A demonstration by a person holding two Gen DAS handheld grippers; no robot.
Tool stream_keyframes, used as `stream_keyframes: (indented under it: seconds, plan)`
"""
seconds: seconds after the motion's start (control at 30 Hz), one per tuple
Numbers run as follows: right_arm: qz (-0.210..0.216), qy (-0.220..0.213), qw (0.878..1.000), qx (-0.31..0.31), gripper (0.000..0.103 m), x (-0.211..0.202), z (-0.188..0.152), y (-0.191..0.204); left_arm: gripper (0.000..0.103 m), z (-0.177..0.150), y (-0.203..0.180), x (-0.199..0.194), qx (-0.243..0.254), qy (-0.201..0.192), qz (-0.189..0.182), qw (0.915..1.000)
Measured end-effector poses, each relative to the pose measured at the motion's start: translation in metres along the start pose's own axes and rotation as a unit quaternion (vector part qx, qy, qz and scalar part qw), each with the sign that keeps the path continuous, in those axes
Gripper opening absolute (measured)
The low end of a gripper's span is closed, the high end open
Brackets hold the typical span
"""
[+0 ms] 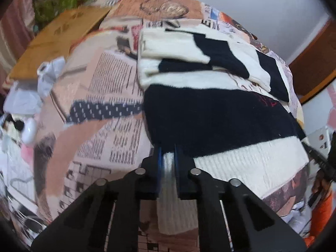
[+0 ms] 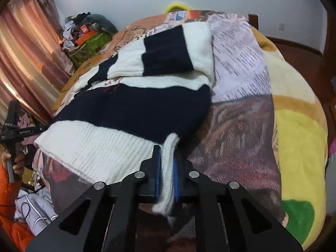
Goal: Fold small clothes
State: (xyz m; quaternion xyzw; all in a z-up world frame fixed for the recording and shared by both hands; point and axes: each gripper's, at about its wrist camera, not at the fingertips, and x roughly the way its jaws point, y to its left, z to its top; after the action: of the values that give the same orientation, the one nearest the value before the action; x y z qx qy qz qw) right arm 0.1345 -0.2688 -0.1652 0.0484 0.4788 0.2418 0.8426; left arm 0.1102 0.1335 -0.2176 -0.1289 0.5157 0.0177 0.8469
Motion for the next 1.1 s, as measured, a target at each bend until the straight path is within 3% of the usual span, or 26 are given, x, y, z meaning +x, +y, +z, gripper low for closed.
stream_keyframes:
  seconds: [0.27,0.43,0.63,0.87,1.1]
  plan:
    - [0.006,-0.056,0.998,-0.033,0.007,-0.018,0.041,0.011,0.007,0.039,-0.010,-0.033,0.012,-0.073,0.012,0.9972]
    - [0.007,-0.092,0.994,-0.055,0.007,-0.018,0.077,0.020,0.007,0.082,-0.024,-0.047,0.025,-0.119,0.012,0.9925]
    - [0.001,-0.123,0.990,-0.073,0.007,-0.006,0.126,0.024,0.007,0.139,-0.029,-0.036,0.024,-0.146,0.024,0.9887]
    - [-0.012,-0.129,0.990,-0.048,0.007,0.036,0.182,0.009,0.007,0.202,-0.014,0.017,-0.016,-0.139,0.057,0.9886]
    - [-0.047,-0.085,0.995,-0.028,0.007,0.101,0.216,-0.016,0.007,0.241,0.008,0.101,-0.033,-0.086,0.096,0.9912]
